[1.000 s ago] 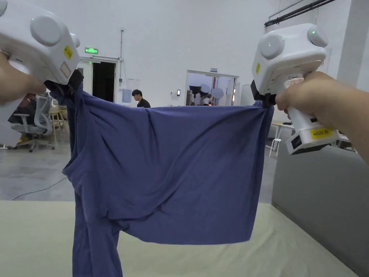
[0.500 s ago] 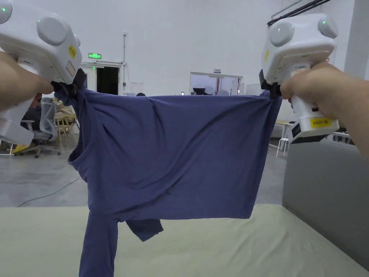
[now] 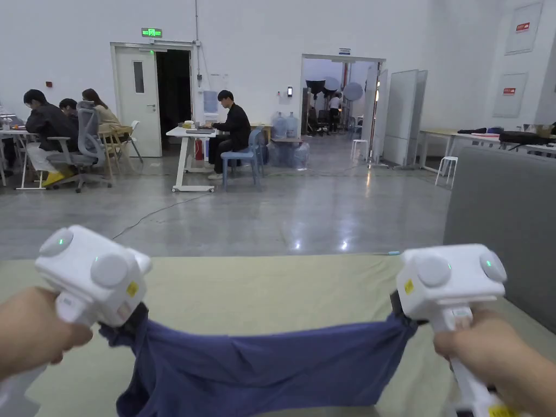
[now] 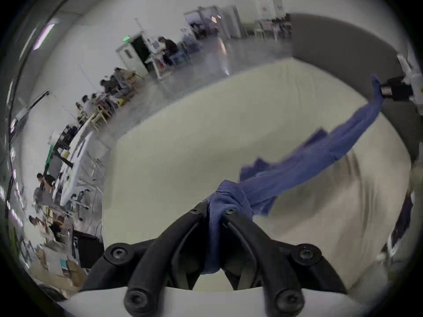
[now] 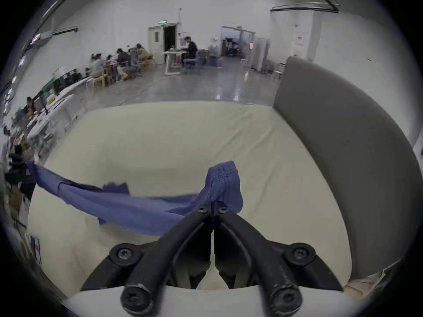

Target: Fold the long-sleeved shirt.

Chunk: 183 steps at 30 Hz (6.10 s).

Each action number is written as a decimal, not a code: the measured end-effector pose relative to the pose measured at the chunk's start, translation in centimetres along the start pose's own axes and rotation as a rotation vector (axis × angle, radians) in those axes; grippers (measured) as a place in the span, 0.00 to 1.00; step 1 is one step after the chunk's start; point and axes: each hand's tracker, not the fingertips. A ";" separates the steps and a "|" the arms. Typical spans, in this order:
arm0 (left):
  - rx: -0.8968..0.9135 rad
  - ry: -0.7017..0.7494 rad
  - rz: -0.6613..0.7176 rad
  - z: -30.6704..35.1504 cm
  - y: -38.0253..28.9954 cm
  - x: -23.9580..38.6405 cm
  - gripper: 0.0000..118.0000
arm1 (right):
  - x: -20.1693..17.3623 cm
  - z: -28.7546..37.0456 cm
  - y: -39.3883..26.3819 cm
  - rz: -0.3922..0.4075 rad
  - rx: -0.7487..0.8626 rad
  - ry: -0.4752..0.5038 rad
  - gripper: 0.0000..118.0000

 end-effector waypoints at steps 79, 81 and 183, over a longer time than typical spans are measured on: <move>-0.228 -0.253 0.486 -15.1 -20.1 6.7 0.00 | -0.4 11.0 -37.5 -0.099 -0.215 0.093 0.00; -0.191 -0.320 0.577 -11.5 -20.3 6.2 0.00 | 0.1 9.8 -37.0 -0.127 -0.241 0.124 0.00; -0.213 -0.393 0.823 -3.9 -38.6 6.6 0.64 | 1.2 3.1 -38.9 -0.130 -0.498 0.067 0.42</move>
